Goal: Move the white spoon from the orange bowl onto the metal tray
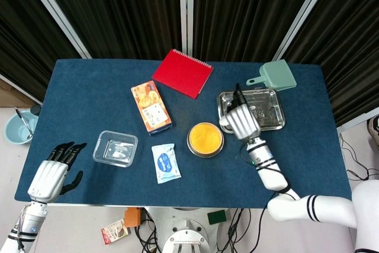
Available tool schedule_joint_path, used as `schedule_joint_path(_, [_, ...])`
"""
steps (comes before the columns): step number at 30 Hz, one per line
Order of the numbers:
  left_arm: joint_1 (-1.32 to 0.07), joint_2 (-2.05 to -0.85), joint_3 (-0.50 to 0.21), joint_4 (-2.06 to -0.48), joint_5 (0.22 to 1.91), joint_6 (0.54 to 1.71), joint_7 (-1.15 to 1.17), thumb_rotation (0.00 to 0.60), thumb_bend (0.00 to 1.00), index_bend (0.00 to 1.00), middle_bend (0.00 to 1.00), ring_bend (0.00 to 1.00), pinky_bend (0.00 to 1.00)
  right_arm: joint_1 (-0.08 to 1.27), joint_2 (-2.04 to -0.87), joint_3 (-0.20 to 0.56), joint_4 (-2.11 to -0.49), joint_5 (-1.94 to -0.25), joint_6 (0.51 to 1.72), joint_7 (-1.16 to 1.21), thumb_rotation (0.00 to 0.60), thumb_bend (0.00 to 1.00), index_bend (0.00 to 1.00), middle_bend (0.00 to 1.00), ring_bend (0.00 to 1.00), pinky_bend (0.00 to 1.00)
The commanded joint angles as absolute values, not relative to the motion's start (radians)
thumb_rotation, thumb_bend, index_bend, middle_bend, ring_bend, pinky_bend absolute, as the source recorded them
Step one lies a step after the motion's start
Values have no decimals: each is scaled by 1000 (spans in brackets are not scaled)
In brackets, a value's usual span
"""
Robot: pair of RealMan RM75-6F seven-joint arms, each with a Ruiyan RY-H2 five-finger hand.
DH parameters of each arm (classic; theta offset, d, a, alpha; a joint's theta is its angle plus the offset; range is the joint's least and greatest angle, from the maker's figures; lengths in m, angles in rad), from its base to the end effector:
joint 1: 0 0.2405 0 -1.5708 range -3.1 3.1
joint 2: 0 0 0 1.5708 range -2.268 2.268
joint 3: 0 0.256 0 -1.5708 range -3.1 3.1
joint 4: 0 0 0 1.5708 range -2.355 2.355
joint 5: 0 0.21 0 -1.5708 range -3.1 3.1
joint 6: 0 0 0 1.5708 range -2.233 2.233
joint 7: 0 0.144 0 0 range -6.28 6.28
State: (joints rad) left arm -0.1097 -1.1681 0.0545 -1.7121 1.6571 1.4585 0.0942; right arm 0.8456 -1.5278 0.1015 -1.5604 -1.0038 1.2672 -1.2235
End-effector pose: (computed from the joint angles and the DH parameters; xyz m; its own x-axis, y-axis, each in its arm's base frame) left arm -0.2690 0.1607 0.1123 0.3678 0.1175 0.9225 0.9193 -0.1954 -0.3416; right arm -0.1217 -0.3497 0.0158 0.9182 0.1982 0.3431 -0.2863 -0.2667 0.9203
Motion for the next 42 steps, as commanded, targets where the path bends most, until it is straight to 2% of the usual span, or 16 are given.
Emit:
schedule_joint_path(1, [-109, -1169, 54, -1715, 1654, 1458, 96, 600, 392, 107, 172, 113, 136, 812, -1531, 148, -1455, -908, 1197, -1111, 600, 491, 761, 395, 166, 0])
schedule_joint_path(6, [-110, -1171, 55, -1719, 1648, 1452, 102, 600, 392, 107, 172, 113, 135, 817, -1588, 193, -1320, -803, 1078, -989, 600, 482, 736, 378, 164, 0])
schedule_joint_path(12, [-108, -1170, 55, -1722, 1636, 1447, 107, 600, 392, 107, 172, 113, 136, 836, -1669, 204, -1173, -742, 979, -926, 600, 475, 672, 350, 153, 0])
schedule_joint_path(15, [-108, -1169, 55, -1725, 1636, 1447, 110, 600, 391, 107, 172, 113, 136, 845, -1700, 210, -1130, -714, 953, -916, 600, 446, 591, 323, 151, 0])
schedule_joint_path(17, [-108, -1168, 55, -1727, 1636, 1446, 112, 600, 391, 107, 172, 113, 136, 848, -1710, 215, -1120, -702, 944, -907, 600, 404, 493, 300, 143, 0])
schedule_joint_path(22, [-109, -1165, 52, -1727, 1635, 1448, 112, 600, 392, 107, 172, 113, 135, 845, -1695, 214, -1143, -683, 949, -909, 600, 374, 366, 265, 122, 0])
schedule_joint_path(27, [-115, -1160, 48, -1729, 1637, 1445, 111, 600, 392, 107, 172, 113, 135, 805, -1593, 218, -1290, -719, 1022, -871, 600, 373, 305, 243, 102, 0])
schedule_joint_path(32, [-119, -1159, 39, -1720, 1628, 1445, 118, 600, 392, 107, 172, 113, 137, 693, -1404, 198, -1554, -839, 1157, -754, 600, 373, 295, 235, 98, 0])
schedule_joint_path(37, [-117, -1164, 27, -1700, 1603, 1446, 120, 600, 391, 107, 172, 113, 135, 516, -1229, 109, -1729, -1050, 1330, -564, 600, 346, 275, 221, 93, 0])
schedule_joint_path(42, [-102, -1173, 13, -1668, 1572, 1469, 176, 600, 392, 107, 171, 113, 136, 352, -1149, 3, -1752, -1244, 1452, -308, 600, 190, 183, 153, 21, 0])
